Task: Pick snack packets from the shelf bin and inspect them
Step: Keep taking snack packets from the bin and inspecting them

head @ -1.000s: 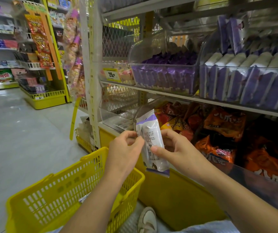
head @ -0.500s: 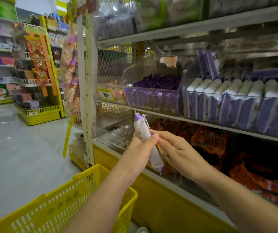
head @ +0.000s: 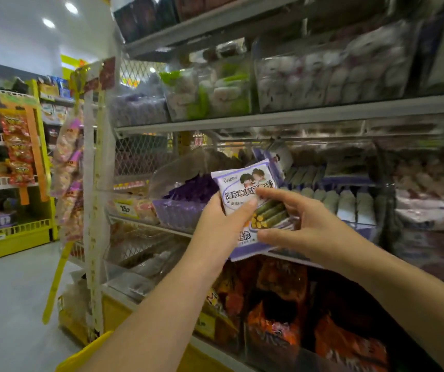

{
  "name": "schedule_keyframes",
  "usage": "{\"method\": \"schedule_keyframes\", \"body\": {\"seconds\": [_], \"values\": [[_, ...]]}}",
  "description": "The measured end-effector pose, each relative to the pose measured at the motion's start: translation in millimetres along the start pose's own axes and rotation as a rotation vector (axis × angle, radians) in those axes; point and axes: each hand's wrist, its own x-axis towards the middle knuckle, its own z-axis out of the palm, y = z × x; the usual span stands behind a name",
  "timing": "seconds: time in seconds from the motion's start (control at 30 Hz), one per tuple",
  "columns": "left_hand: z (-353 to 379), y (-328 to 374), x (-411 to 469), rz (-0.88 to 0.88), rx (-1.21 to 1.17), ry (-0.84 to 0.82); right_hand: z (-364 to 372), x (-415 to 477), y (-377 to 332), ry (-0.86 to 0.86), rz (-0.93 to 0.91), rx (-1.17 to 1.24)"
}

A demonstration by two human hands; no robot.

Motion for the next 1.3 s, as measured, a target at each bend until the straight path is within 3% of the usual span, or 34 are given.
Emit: {"method": "schedule_keyframes", "body": {"seconds": [0.2, 0.3, 0.4, 0.63, 0.73, 0.83, 1.03, 1.3], "values": [[7, -2, 44, 0.361, 0.814, 0.004, -58, 33, 23, 0.175, 0.162, -0.238], [3, -10, 61, 0.366, 1.019, -0.065, -78, 54, 35, 0.250, 0.205, -0.377], [2, -18, 75, 0.307, 1.020, -0.135, -88, 81, 36, 0.233, 0.252, -0.513], [-3, -38, 86, 0.411, 0.965, -0.118, -79, 140, 46, 0.268, 0.444, -0.875], [-10, -44, 87, 0.465, 0.959, -0.116, -71, 151, 53, 0.367, 0.313, -0.780], [-12, -49, 87, 0.489, 0.935, -0.109, -65, 153, 64, 0.285, 0.269, -0.677], [-12, -54, 88, 0.531, 0.899, -0.116, -70, 161, 75, 0.303, 0.211, -0.848], [-11, -57, 90, 0.524, 0.893, -0.093, -91, 154, 79, 0.016, 0.267, -0.764]]}}
